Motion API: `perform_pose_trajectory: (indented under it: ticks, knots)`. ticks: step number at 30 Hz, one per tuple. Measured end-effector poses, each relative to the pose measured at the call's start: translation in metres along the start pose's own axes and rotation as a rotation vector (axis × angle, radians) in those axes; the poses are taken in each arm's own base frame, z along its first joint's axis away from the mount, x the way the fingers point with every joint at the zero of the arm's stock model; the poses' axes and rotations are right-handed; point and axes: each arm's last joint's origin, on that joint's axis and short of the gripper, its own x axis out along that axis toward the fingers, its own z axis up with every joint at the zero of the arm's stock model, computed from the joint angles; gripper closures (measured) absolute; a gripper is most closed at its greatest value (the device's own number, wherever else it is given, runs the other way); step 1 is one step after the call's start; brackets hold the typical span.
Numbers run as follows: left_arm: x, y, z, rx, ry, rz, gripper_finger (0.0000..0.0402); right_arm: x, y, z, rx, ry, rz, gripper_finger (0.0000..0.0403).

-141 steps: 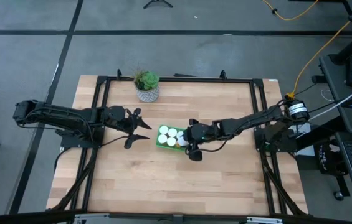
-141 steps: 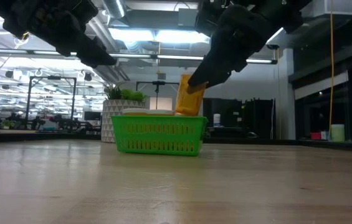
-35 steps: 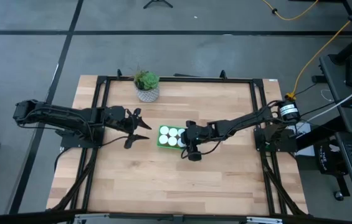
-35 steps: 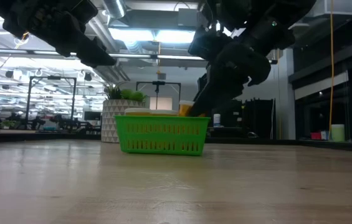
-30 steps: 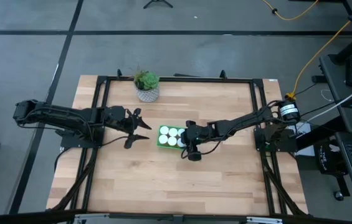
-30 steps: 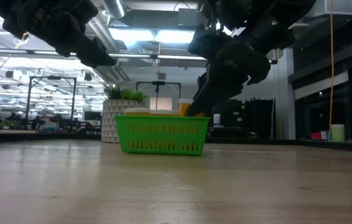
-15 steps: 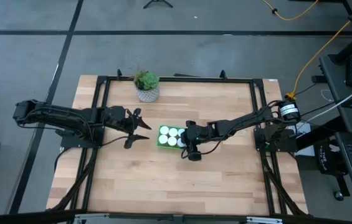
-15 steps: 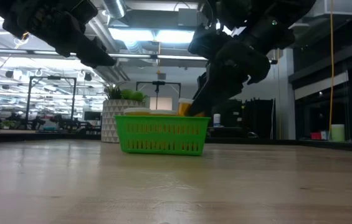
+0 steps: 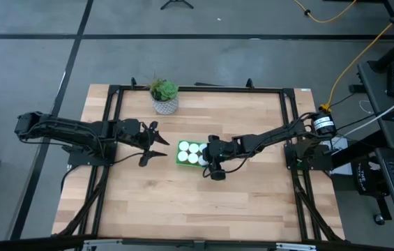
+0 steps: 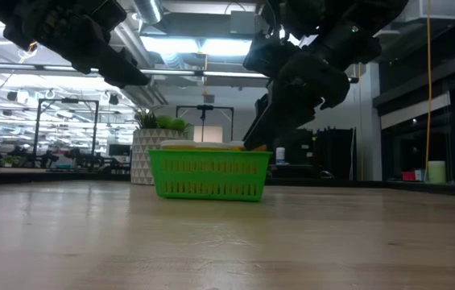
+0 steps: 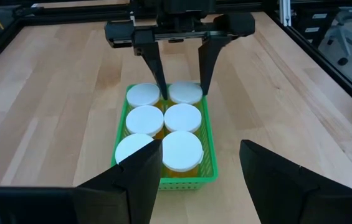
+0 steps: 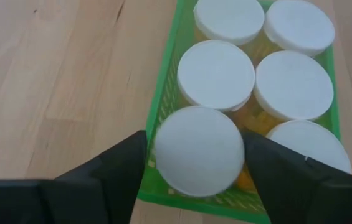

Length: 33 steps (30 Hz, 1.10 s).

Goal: Pick and place pill bottles into a basket
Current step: Put the orange medicine bottle into the green bin, then return to Home Position

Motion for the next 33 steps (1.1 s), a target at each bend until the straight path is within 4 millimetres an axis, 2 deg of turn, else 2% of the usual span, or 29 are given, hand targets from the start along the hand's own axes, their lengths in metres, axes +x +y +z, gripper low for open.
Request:
perform_pose_trajectory:
  ticks: [6, 24, 33]
  knots:
    - [0.0, 0.0, 0.0, 0.0, 0.0, 0.0, 0.0192, 0.0, 0.0, 0.0, 0.002, 0.001, 0.0, 0.0108]
    - [0.0, 0.0, 0.0, 0.007, 0.001, 0.0, 0.0192, -0.002, 0.0, 0.003, 0.03, -0.021, 0.002, 0.0105]
    - [0.0, 0.0, 0.0, 0.008, 0.001, 0.0, 0.0192, -0.009, 0.002, 0.024, 0.021, -0.025, 0.054, 0.0105]
